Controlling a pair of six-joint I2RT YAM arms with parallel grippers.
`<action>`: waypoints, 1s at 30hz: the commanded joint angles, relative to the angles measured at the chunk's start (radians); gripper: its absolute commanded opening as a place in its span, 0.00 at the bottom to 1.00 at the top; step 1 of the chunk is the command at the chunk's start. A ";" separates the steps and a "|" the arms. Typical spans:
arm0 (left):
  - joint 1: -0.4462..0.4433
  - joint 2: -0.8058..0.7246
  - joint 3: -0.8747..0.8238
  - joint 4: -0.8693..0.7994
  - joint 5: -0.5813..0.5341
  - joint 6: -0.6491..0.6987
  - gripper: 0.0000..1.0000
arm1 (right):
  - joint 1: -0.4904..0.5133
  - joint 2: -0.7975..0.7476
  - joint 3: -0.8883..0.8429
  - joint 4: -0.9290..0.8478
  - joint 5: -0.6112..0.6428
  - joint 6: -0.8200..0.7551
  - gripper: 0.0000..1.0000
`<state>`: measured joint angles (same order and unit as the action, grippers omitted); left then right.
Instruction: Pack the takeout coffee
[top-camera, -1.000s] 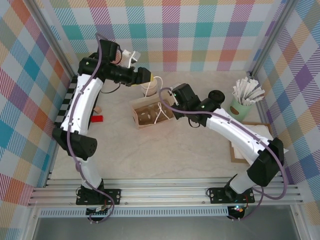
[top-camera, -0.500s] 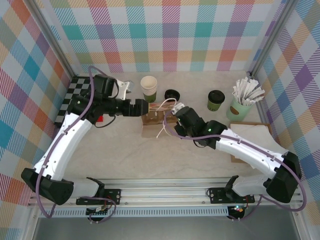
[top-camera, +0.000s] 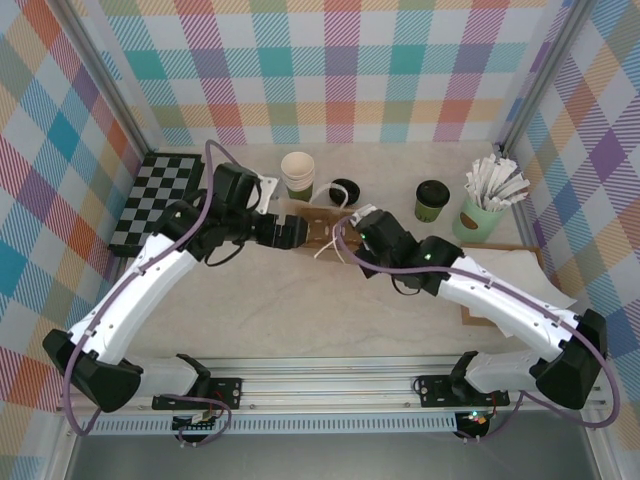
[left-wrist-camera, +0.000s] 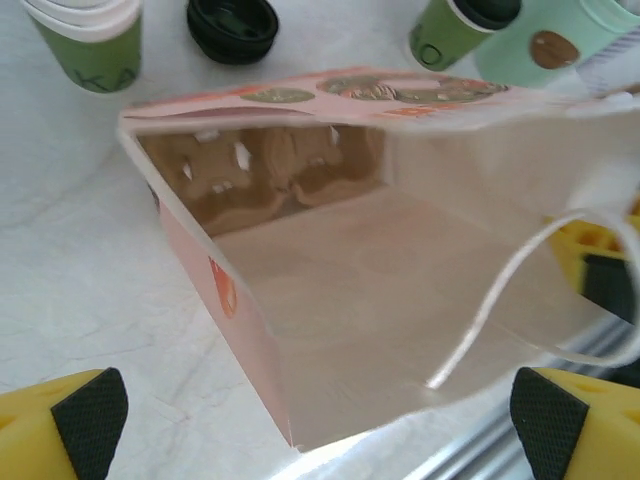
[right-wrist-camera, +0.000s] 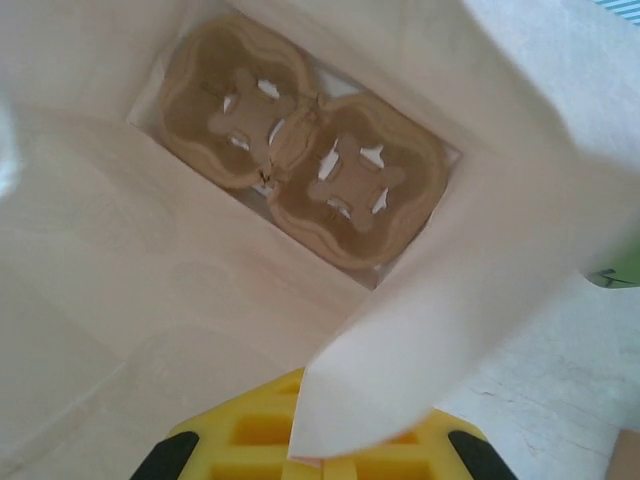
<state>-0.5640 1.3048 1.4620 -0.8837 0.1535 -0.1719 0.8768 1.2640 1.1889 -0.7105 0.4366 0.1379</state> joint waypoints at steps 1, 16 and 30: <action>0.025 0.036 0.071 0.024 -0.046 -0.011 1.00 | -0.009 0.039 0.111 -0.164 -0.157 0.072 0.08; 0.074 0.091 0.140 -0.131 -0.094 -0.104 1.00 | -0.020 0.300 0.455 -0.488 -0.177 0.295 0.28; 0.105 0.255 0.255 -0.221 -0.001 -0.091 0.84 | -0.203 0.356 0.620 -0.507 -0.369 0.314 0.58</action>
<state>-0.4675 1.5463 1.6894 -1.0733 0.1146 -0.2726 0.6804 1.5940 1.7657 -1.1763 0.1226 0.4381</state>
